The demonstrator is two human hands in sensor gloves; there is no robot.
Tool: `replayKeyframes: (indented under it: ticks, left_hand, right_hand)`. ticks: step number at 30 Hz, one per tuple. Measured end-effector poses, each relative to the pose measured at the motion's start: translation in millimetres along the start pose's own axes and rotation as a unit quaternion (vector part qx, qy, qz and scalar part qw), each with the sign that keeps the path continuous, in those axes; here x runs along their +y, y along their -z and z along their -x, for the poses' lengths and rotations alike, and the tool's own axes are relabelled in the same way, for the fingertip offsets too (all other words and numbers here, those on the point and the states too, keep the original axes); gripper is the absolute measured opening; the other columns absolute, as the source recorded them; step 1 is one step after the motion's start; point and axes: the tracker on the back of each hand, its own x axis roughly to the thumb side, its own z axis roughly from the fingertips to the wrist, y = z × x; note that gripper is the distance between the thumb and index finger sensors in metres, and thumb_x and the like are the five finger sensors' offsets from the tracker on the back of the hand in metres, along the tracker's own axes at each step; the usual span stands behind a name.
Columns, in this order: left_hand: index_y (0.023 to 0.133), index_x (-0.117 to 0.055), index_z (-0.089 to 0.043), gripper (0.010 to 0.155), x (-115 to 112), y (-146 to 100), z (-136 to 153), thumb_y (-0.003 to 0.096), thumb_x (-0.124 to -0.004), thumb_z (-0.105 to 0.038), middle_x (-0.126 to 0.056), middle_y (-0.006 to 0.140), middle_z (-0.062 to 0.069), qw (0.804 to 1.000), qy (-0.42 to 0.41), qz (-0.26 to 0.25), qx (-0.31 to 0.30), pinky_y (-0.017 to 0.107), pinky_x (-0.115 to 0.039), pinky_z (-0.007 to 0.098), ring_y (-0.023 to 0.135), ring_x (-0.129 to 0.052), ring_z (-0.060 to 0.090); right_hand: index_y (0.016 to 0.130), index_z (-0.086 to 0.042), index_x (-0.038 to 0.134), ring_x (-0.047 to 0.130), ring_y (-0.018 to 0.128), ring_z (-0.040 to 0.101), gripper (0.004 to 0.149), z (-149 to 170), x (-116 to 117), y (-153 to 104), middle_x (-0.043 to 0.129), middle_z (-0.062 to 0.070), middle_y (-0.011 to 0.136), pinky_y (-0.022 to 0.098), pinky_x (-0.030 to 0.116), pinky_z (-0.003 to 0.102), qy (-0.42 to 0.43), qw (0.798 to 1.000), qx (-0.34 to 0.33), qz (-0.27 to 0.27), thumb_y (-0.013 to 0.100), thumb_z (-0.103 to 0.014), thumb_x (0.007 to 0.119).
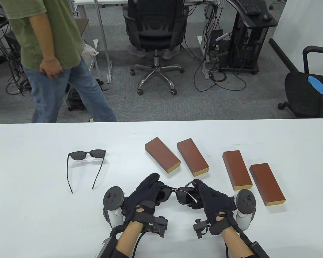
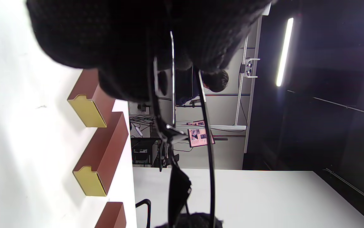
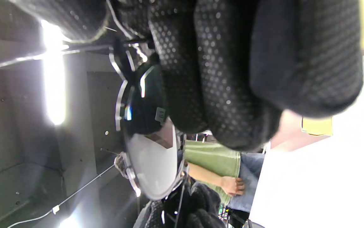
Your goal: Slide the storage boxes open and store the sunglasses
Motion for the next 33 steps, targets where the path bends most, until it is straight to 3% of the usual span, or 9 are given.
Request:
replayKeyframes:
  ticks: [7, 15, 21, 33]
  left_hand:
    - [0.098, -0.078, -0.021, 0.054, -1.3, -0.2, 1.3, 0.0457, -0.084, -0.035, -0.093, 0.084, 0.010, 1.000, -0.012, 0.012, 0.000, 0.035, -0.090, 0.041, 0.055, -0.103, 0.022]
    - [0.108, -0.058, -0.018, 0.069, -10.5, 1.2, 9.3, 0.0502, -0.068, -0.054, -0.077, 0.102, 0.015, 0.987, -0.103, 0.120, 0.001, 0.050, -0.082, 0.049, 0.076, -0.092, 0.033]
    - [0.109, -0.053, -0.017, 0.074, -15.5, 0.6, 11.2, 0.0497, -0.063, -0.060, -0.072, 0.105, 0.016, 0.982, -0.102, 0.162, -0.001, 0.053, -0.078, 0.051, 0.081, -0.088, 0.036]
    - [0.109, -0.052, -0.016, 0.070, -17.3, 1.2, 12.4, 0.0519, -0.063, -0.053, -0.069, 0.108, 0.017, 0.973, -0.088, 0.214, 0.020, 0.056, -0.075, 0.054, 0.085, -0.084, 0.039]
  right_hand:
    - [0.074, -0.018, 0.083, 0.111, 0.032, 0.030, 0.053, 0.3, -1.3, -0.7, 0.108, 0.009, 0.048, 0.020, 0.096, 0.037, 0.003, 1.000, 0.015, 0.008, 0.037, -0.055, 0.073]
    - [0.072, -0.021, 0.086, 0.111, 0.031, 0.028, 0.050, 1.7, -13.5, -0.7, 0.108, 0.007, 0.047, 0.019, 0.096, 0.037, 0.005, 0.998, 0.041, 0.051, 0.036, -0.055, 0.076]
    - [0.069, -0.023, 0.089, 0.111, 0.029, 0.027, 0.046, 0.5, -23.8, 0.3, 0.109, 0.006, 0.046, 0.018, 0.096, 0.036, -0.037, 0.996, 0.055, 0.064, 0.034, -0.052, 0.083]
    - [0.067, -0.022, 0.089, 0.111, 0.028, 0.025, 0.043, -3.8, -27.7, 0.8, 0.108, 0.004, 0.045, 0.017, 0.096, 0.035, -0.113, 0.989, 0.053, 0.075, 0.030, -0.045, 0.090]
